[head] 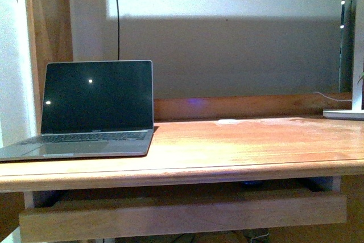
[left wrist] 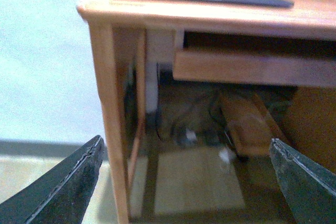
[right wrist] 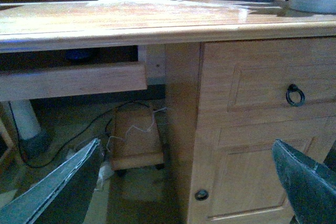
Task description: Place mouse
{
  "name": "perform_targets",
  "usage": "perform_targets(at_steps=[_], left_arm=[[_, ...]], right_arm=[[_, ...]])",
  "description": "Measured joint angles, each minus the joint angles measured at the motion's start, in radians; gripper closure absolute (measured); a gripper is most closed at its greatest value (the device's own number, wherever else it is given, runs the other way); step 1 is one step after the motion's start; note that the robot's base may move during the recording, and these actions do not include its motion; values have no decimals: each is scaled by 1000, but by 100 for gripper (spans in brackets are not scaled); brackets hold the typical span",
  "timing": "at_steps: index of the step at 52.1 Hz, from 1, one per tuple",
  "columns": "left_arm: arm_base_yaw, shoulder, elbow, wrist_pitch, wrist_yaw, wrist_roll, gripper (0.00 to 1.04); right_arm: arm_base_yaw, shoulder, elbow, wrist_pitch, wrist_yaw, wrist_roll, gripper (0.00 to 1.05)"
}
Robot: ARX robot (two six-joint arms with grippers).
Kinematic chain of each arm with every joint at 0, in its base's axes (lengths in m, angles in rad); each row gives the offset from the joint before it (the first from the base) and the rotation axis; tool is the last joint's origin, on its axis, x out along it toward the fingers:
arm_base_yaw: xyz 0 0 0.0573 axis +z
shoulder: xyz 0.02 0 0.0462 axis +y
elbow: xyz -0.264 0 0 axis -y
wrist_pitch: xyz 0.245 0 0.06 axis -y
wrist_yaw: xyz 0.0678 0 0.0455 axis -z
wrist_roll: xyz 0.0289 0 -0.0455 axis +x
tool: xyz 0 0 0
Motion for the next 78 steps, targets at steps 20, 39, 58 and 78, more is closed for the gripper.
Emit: perform_targets(at_steps=[20, 39, 58, 78], left_arm=[[78, 862, 93, 646, 236, 401, 8], [63, 1729, 529, 1130, 382, 1268, 8], [39, 1991, 808, 1057, 382, 1456, 8], [10, 1817, 695, 776, 351, 1339, 8]], right_arm=[[0, 0, 0, 0, -1, 0, 7], [0, 0, 0, 0, -1, 0, 7], [0, 0, 0, 0, -1, 0, 7], [0, 0, 0, 0, 0, 0, 7]])
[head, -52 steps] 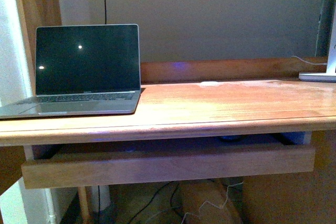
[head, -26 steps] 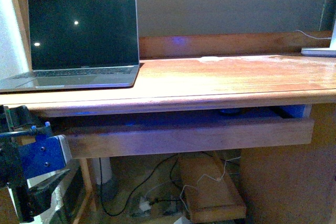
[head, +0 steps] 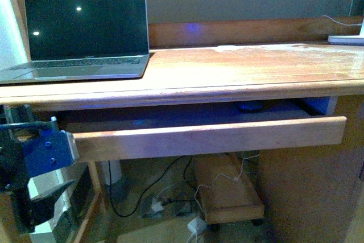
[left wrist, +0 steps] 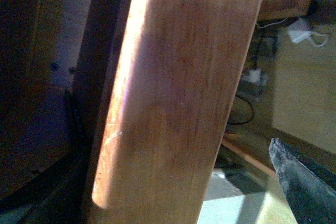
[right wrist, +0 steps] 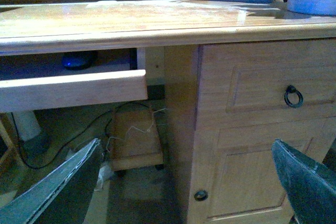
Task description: Place mouse
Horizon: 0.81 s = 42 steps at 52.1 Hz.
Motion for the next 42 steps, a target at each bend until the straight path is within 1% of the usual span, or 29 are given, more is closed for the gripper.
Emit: perform_targets(at_steps=[6, 11, 12, 15, 17, 19, 20, 24, 29, 32, 36, 38, 40, 41, 42], left_arm=[[-2, -164, -117, -151, 72, -74, 8], [-19, -323, -203, -288, 162, -221, 8], [-28, -366, -217, -322, 180, -286, 8], [-50, -452, -243, -362, 188, -411, 8], [-70, -526, -262, -388, 196, -564, 8], [-89, -590, -277, -403, 189, -671, 8], [-103, -641, -282, -411, 175, -776, 8], [-123, -750, -279, -420, 142, -952, 8], [-140, -905, -269, -451, 76, -1155, 8], [-164, -1040, -269, -509, 3, -1312, 8], [-196, -1204, -270, -604, -99, -1435, 8], [-219, -1299, -275, -663, -171, -1490, 8], [-261, -1397, -286, -727, -271, -1510, 9], [-312, -1459, -307, -734, -404, -1487, 13], [-340, -1499, -325, -734, -478, -1467, 17]], right_arm=[[0, 0, 0, 0, -1, 0, 7], [0, 0, 0, 0, 0, 0, 7], [0, 0, 0, 0, 0, 0, 7], [0, 0, 0, 0, 0, 0, 7], [0, 0, 0, 0, 0, 0, 7], [0, 0, 0, 0, 0, 0, 7], [0, 0, 0, 0, 0, 0, 7], [0, 0, 0, 0, 0, 0, 7], [0, 0, 0, 0, 0, 0, 7], [0, 0, 0, 0, -1, 0, 7], [0, 0, 0, 0, 0, 0, 7], [0, 0, 0, 0, 0, 0, 7], [0, 0, 0, 0, 0, 0, 7], [0, 0, 0, 0, -1, 0, 7], [0, 0, 0, 0, -2, 0, 7]])
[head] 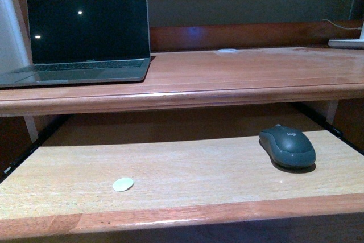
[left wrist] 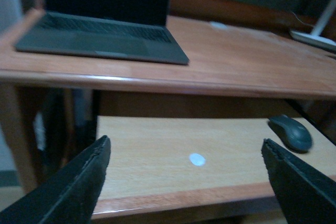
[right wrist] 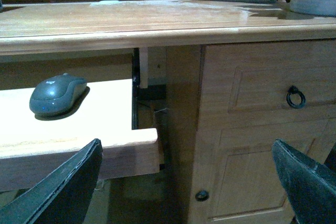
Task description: Place mouse
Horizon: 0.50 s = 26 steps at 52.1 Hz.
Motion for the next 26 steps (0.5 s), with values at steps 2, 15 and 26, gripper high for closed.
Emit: perform_targets(at_steps=[2, 15, 26], left_arm=[[-12, -90, -48, 1, -131, 69, 26], [126, -227, -231, 35, -115, 167, 72], [254, -274, -277, 42, 39, 175, 100]], right_arm=[[0, 0, 0, 0, 1, 0, 7], [58, 283, 97, 105, -79, -3, 7], [194, 687, 311, 378, 21, 0, 7]])
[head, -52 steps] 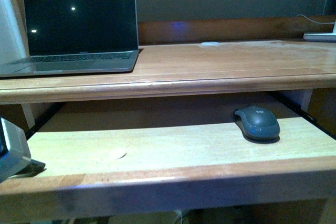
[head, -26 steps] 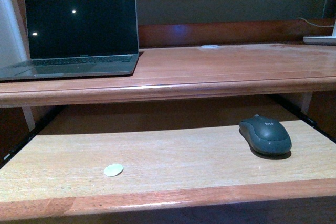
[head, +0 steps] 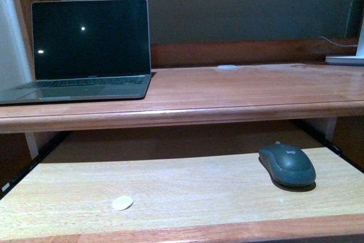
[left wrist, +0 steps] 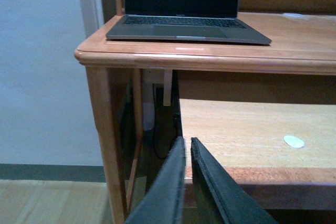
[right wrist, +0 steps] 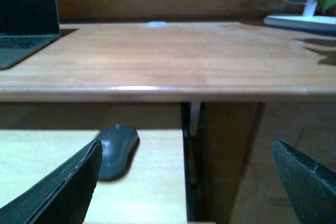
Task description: Place mouse
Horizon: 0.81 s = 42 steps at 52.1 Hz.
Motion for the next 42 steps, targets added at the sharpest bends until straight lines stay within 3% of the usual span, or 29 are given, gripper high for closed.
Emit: perform_targets(at_steps=[5, 13, 20, 28, 42], left_arm=[[68, -13, -23, 4, 28, 2, 102], [74, -33, -44, 9, 39, 3, 102], [76, -52, -71, 16, 40, 3, 102], [76, -68, -90, 18, 39, 3, 102], [76, -110, -132, 26, 41, 3, 102]], right_arm=[[70, 204, 135, 48, 42, -10, 7], [166, 432, 286, 36, 54, -58, 7], [255, 645, 398, 18, 68, -204, 7], [229, 791, 480, -52, 142, -221, 7], [219, 826, 499, -146, 130, -142, 7]])
